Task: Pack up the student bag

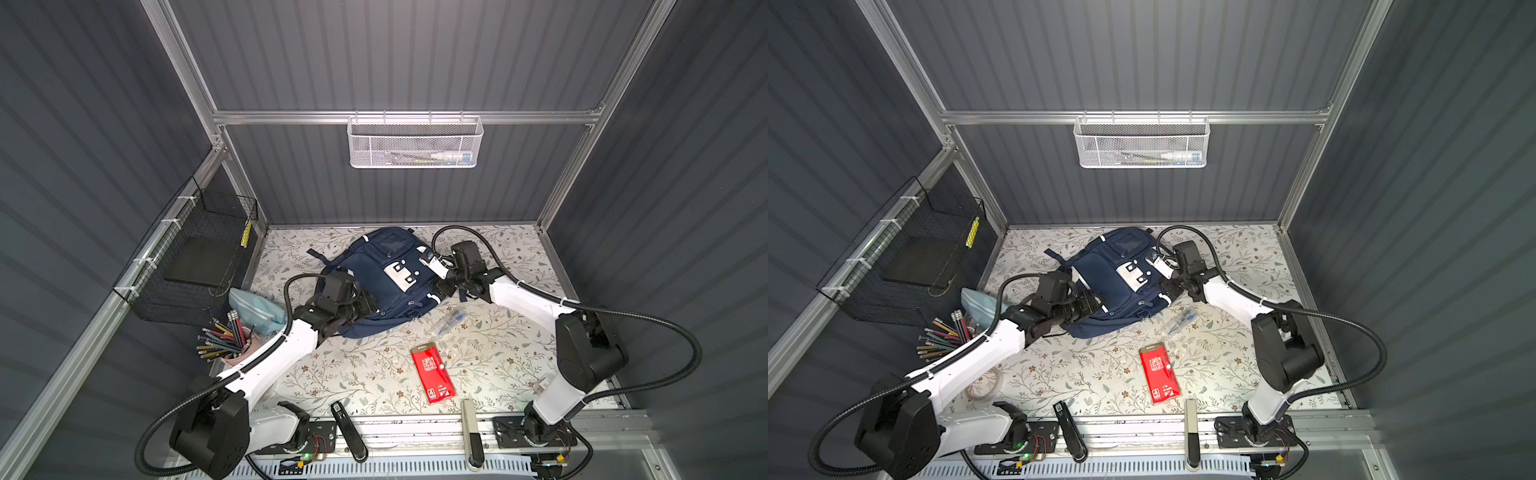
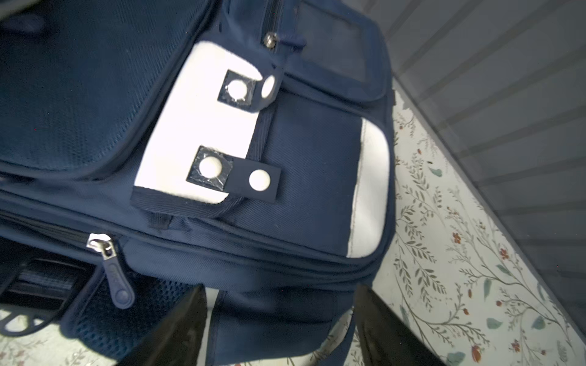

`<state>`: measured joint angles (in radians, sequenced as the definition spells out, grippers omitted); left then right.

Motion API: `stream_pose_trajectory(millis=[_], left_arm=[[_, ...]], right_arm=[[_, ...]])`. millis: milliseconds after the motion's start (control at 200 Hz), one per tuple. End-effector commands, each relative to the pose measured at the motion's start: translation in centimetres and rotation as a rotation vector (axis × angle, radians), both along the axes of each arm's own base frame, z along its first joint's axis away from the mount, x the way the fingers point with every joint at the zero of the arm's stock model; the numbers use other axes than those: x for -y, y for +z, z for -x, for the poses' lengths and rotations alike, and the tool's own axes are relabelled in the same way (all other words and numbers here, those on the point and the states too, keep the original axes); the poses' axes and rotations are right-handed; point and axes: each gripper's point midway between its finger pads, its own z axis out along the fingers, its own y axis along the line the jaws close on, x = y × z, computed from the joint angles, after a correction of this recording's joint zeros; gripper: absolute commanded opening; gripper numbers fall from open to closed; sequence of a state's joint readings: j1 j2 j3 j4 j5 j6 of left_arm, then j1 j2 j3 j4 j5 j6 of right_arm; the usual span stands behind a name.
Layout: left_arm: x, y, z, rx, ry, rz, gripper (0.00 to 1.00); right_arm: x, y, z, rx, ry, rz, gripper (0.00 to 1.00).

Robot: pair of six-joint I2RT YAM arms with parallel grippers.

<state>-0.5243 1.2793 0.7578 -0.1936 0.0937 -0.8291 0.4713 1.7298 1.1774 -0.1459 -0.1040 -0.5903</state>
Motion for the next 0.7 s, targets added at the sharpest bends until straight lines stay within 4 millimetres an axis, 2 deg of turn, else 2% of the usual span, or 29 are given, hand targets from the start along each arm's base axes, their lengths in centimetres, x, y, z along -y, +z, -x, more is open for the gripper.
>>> stream_pose_trajectory(millis=[0,105,220,315,390,455,530,625,695], left_arm=[[-0.3,-4.7,0.6,-0.093,0.033,-0.048,0.56],[-1.2,-7.3,0.1,-0.104,0.048,-0.121,0.55],[-4.3,-8.5,-2.2,-0.119,0.095,-0.172,0.54],[-7.0,-6.7,-5.1,-0.047,0.146,-0.265,0.54],[-8.5,-4.7,-6.8,0.002,0.153,-0.391,0.54],[-10.0,-3.1,-8.1,0.039,0.185,-0.445,0.54],[-10.0,-1.5,-8.8,0.07,0.184,-0.42,0.54],[-7.9,-0.3,-8.4,0.087,0.141,-0.297,0.54],[-5.9,0.3,-7.4,0.101,0.1,-0.235,0.53]], right_arm=[[-0.9,-2.2,1.1,-0.062,0.104,0.096,0.74],[-1.7,-5.1,3.8,-0.192,0.158,0.141,0.72],[-2.4,-7.0,6.9,-0.239,0.22,0.168,0.7],[-4.3,-7.0,9.3,-0.281,0.276,0.143,0.68],[-5.5,-6.4,10.0,-0.257,0.31,0.151,0.68],[-6.2,-5.1,10.0,-0.226,0.325,0.127,0.67],[-6.2,-3.6,8.9,-0.143,0.32,0.113,0.67],[-5.0,-2.5,6.3,-0.013,0.292,0.18,0.67],[-4.4,-1.9,5.0,0.007,0.277,0.2,0.67]])
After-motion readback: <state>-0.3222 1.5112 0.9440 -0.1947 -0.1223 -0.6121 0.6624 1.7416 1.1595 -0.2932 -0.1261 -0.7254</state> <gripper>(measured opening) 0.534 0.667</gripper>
